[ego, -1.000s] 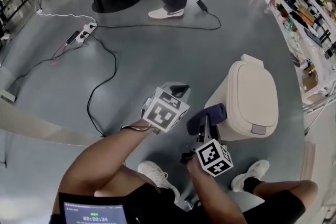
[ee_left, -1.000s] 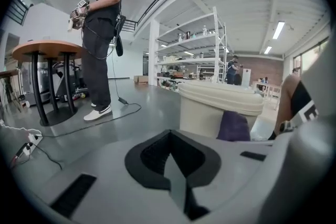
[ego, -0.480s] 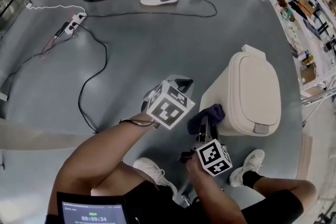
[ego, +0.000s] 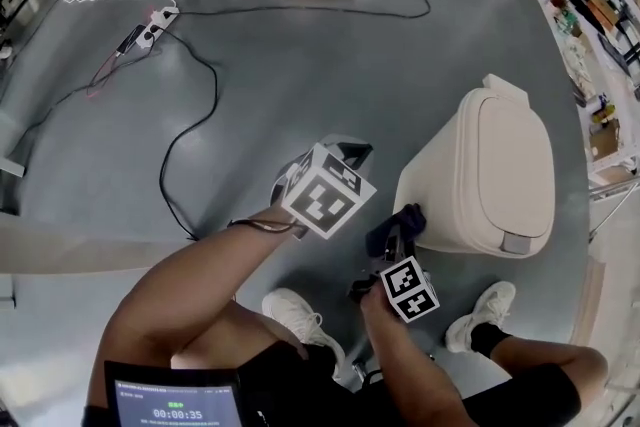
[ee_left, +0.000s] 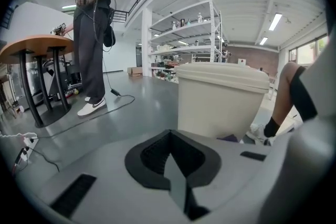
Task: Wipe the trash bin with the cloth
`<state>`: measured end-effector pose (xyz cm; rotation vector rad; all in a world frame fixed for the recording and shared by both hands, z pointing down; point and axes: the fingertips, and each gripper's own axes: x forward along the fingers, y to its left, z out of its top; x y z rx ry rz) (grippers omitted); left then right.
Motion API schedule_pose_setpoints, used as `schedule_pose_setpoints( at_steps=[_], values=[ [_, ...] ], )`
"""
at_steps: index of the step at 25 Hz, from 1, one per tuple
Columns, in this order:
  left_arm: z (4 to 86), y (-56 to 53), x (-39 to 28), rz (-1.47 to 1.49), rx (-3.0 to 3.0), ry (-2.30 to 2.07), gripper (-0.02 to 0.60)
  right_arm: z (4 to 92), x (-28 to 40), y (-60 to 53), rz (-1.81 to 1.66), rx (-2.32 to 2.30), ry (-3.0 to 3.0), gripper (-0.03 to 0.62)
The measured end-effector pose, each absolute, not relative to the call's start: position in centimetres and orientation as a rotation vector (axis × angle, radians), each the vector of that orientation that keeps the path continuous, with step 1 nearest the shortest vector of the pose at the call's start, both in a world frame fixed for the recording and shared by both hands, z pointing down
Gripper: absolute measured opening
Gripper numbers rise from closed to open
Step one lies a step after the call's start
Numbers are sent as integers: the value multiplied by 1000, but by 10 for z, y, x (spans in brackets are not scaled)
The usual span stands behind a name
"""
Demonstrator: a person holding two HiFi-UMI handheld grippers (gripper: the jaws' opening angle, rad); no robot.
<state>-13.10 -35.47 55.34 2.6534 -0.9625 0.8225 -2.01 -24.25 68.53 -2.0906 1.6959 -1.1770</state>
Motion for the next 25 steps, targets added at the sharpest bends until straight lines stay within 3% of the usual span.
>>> schedule_pose_setpoints(
  at_steps=[6,14,25],
  values=[
    [561,-360,-149,706,2410,-980,-2,729,-19,-240,-1209,-2121,1754,74],
    [579,-355,-156,843,2394,-979,-3,752,-27,-236,-1246,-2147,1866,74],
    [572,-355,-162,789,2410,-1005,-2,616,-61,-274,-894,-1957,1980,75]
  ],
)
